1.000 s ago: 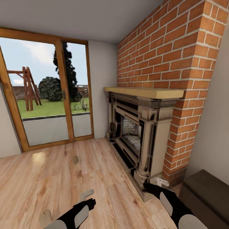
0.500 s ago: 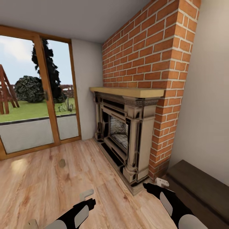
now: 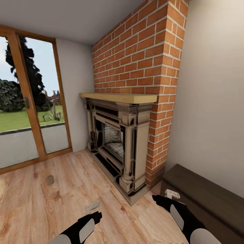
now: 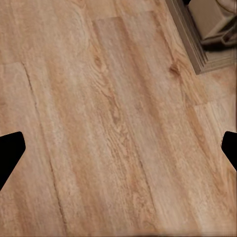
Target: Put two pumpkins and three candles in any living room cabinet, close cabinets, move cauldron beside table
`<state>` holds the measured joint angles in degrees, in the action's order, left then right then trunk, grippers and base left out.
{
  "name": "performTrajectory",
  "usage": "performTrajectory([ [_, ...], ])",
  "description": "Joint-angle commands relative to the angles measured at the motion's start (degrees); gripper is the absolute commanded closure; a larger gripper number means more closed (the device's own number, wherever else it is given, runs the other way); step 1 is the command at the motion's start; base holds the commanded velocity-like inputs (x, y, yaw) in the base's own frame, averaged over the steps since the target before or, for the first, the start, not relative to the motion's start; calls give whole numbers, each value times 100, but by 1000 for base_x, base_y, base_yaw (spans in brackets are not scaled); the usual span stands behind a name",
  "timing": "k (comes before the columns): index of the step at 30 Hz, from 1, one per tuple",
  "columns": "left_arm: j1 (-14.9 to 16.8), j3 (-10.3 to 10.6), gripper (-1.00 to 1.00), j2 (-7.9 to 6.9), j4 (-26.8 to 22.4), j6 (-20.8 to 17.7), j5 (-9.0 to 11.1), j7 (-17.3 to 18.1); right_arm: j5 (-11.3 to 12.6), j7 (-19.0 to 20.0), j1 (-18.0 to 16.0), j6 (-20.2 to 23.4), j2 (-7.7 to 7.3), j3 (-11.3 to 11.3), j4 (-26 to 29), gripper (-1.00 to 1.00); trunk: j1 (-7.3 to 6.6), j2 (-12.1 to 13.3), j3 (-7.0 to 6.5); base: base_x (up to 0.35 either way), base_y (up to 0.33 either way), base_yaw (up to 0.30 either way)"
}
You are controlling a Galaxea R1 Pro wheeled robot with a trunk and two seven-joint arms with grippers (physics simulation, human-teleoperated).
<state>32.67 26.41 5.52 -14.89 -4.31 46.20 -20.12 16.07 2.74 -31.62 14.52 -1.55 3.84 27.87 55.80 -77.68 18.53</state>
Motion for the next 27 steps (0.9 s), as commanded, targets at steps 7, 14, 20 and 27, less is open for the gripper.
performTrajectory([
  [7,3,48,-100,-2,-14,-26,29,-45,19,24,-2,33,0,29,8,-100,-1,-4,7,-27,51,-289],
  [14,3,48,-100,-6,-14,-26,29,-45,19,24,-2,35,-3,29,8,-100,-1,-4,7,-1,2,-289],
  [20,3,48,-100,-6,-14,-26,29,-45,19,24,-2,37,-3,29,8,-100,-1,-4,7,0,38,-289],
  [27,3,48,-100,-5,-14,-26,29,-45,19,24,-2,37,-3,29,8,-100,-1,-4,7,0,189,-289],
])
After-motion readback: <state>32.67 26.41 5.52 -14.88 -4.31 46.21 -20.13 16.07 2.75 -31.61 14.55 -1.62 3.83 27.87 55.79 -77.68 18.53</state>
